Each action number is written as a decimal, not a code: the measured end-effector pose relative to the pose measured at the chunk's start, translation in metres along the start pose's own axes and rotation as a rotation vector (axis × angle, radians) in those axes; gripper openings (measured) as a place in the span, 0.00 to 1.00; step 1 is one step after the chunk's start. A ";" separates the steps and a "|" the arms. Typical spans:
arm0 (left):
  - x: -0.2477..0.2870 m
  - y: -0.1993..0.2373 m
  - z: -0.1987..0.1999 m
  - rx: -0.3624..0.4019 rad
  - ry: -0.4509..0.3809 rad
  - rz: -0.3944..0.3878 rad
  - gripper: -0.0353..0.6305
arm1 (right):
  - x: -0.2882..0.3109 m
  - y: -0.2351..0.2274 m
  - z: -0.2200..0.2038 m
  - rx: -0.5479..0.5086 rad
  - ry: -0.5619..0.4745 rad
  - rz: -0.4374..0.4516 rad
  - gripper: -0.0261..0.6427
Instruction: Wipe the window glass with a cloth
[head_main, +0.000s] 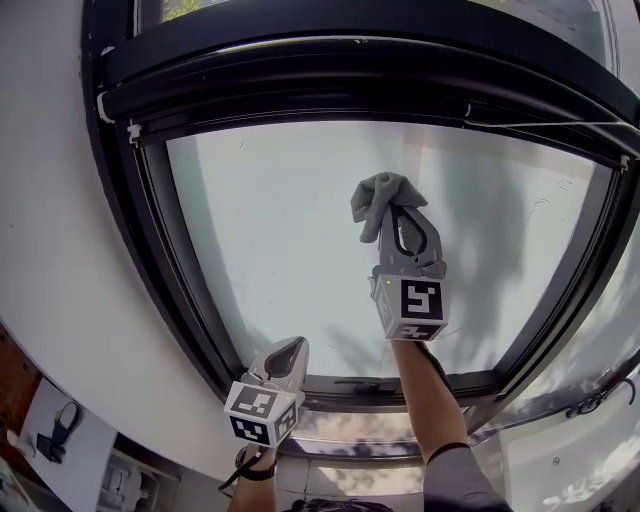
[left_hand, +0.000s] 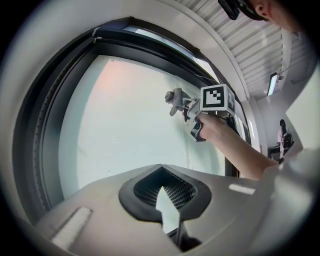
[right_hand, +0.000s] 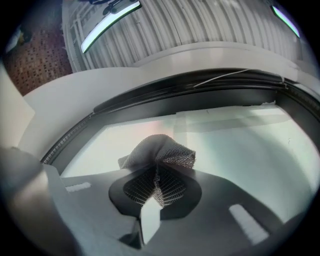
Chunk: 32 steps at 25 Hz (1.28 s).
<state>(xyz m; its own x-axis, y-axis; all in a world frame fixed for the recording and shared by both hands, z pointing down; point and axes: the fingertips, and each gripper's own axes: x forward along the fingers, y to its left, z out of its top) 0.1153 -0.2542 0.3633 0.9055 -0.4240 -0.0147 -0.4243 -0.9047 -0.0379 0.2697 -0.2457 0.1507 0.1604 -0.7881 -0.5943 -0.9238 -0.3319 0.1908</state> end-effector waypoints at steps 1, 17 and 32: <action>0.004 -0.005 0.001 0.004 0.000 -0.011 0.06 | -0.003 -0.011 -0.002 -0.006 0.007 -0.018 0.06; 0.059 -0.077 0.003 0.034 0.006 -0.143 0.06 | -0.059 -0.164 -0.003 -0.063 0.011 -0.206 0.06; 0.078 -0.096 0.000 0.041 0.009 -0.165 0.06 | -0.129 -0.344 -0.004 -0.120 0.065 -0.530 0.06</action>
<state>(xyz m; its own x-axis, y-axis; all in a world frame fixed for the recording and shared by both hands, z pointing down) 0.2271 -0.2006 0.3659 0.9628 -0.2703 0.0041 -0.2691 -0.9598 -0.0796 0.5681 -0.0318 0.1648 0.6176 -0.5263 -0.5845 -0.6651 -0.7461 -0.0311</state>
